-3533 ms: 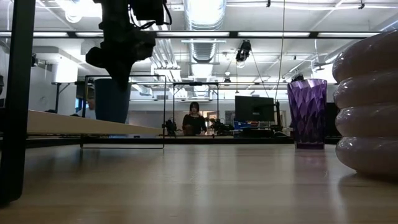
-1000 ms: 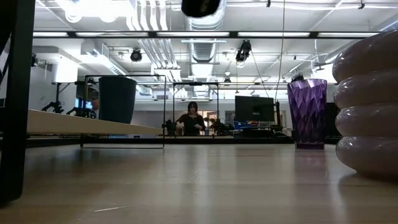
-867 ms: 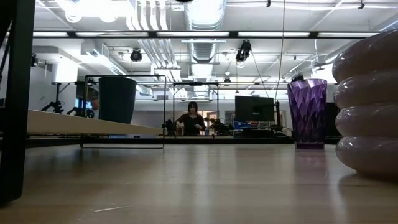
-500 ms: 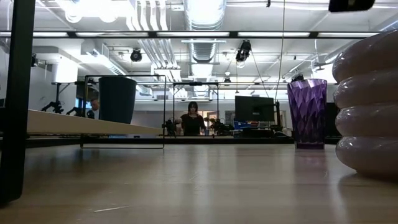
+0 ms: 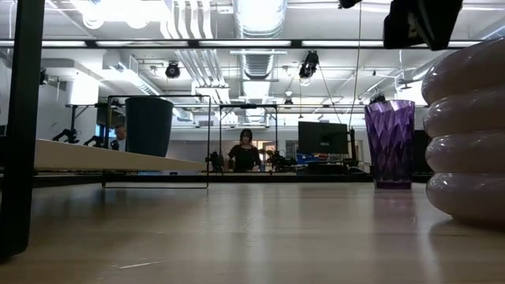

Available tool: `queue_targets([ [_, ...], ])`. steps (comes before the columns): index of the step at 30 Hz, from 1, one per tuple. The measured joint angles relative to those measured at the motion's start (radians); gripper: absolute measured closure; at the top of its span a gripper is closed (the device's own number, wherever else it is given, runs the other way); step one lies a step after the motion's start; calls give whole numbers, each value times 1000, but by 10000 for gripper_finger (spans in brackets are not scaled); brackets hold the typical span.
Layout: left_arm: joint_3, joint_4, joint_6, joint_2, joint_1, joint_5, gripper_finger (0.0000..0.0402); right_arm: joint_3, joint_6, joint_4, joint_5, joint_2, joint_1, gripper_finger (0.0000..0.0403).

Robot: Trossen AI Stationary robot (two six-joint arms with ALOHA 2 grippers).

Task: Stack small to large cups/mugs on shelf
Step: Put the purple mug on the shelf

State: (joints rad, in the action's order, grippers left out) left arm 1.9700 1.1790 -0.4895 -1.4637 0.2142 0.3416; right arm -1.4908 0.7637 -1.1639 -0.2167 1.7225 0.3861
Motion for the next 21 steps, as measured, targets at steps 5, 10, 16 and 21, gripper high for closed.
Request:
queue_targets([
  [5,-1,52,1,-5,0,-1,318,-59,-5,-81,0,61,5,360],
  [10,-1,66,1,-6,0,-3,318,-65,-5,-102,-1,77,22,360],
  [16,-1,65,4,-6,0,-3,318,-60,-2,-100,1,80,52,360],
  [21,-1,61,25,-6,0,-4,318,-54,-7,-93,34,80,63,360],
])
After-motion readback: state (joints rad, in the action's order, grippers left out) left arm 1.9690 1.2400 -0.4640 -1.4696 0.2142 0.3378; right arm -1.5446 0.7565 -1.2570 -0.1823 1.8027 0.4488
